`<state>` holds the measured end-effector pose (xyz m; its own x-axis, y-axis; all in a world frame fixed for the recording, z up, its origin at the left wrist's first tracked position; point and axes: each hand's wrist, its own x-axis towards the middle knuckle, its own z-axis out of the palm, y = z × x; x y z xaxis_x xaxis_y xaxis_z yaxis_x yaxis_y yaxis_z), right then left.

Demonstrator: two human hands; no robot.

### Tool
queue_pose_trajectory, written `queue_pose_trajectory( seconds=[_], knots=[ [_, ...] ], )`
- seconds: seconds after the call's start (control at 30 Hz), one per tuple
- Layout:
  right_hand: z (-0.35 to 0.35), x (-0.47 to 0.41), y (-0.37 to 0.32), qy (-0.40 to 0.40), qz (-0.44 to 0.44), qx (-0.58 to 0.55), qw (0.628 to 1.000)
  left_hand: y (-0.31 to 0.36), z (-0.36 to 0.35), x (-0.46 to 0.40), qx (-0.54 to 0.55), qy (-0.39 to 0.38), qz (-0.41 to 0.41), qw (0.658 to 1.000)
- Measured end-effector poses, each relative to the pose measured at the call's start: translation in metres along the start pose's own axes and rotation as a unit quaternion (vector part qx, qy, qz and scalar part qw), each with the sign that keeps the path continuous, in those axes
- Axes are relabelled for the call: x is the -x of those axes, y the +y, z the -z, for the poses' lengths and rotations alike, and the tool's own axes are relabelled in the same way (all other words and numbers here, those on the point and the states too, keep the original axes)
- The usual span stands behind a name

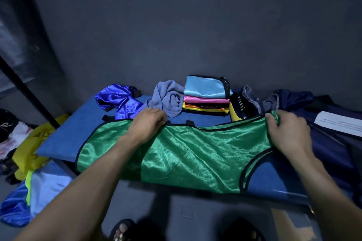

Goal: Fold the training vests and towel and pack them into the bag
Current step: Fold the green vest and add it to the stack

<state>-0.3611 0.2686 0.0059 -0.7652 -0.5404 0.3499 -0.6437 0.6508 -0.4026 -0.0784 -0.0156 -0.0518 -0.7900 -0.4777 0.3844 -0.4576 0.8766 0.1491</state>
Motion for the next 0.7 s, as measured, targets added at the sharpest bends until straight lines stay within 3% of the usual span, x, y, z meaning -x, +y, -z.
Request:
queue_pose_trajectory(
  seconds=[0.1, 0.2, 0.47, 0.6, 0.7],
  knots=[
    [0.001, 0.0, 0.001, 0.001, 0.003, -0.002, 1.0, 0.005, -0.008, -0.004, -0.044, 0.004, -0.004, 0.999],
    [0.002, -0.001, 0.001, 0.002, 0.0, -0.01, 1.0, 0.012, -0.013, -0.006, -0.043, -0.02, 0.054, 0.997],
    [0.006, -0.003, -0.002, 0.002, -0.002, -0.034, 0.999, 0.055, -0.018, -0.002, 0.092, -0.048, 0.027, 0.994],
    [0.006, -0.001, -0.004, 0.001, -0.006, -0.052, 0.999, 0.072, -0.021, -0.014, 0.148, -0.058, 0.146, 0.976],
    [0.005, -0.001, -0.005, 0.003, -0.006, -0.058, 0.998, 0.085, -0.027, -0.026, 0.113, -0.111, 0.216, 0.963]
  ],
)
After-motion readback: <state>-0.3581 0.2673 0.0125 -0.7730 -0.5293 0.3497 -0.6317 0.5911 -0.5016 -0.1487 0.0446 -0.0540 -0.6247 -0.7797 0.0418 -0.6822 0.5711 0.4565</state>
